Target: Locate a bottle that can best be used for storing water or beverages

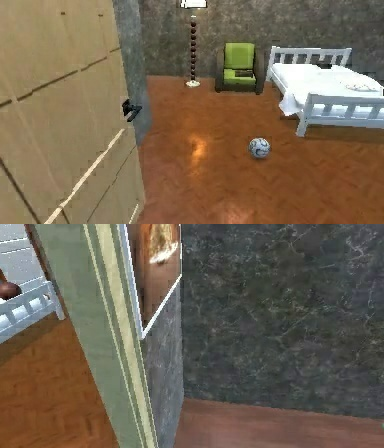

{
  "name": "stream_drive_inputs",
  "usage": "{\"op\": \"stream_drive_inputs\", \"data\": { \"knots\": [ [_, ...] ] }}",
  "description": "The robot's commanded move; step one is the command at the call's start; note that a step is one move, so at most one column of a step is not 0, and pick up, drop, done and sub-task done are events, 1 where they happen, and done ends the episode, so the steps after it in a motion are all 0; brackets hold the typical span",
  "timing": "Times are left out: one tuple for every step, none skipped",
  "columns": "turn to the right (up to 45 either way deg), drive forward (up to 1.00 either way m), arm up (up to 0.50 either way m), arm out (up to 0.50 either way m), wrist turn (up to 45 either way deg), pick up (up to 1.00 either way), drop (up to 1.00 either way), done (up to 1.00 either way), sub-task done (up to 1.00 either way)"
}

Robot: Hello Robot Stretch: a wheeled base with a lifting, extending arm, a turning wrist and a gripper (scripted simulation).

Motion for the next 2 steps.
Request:
{"op": "stream_drive_inputs", "data": {
  "knots": [
    [0.0, 0.3, 0.0, 0.0, 0.0, 0.0, 0.0, 0.0, 0.0],
    [45.0, 0.0, 0.0, 0.0, 0.0, 0.0, 0.0, 0.0, 0.0]
  ]
}}
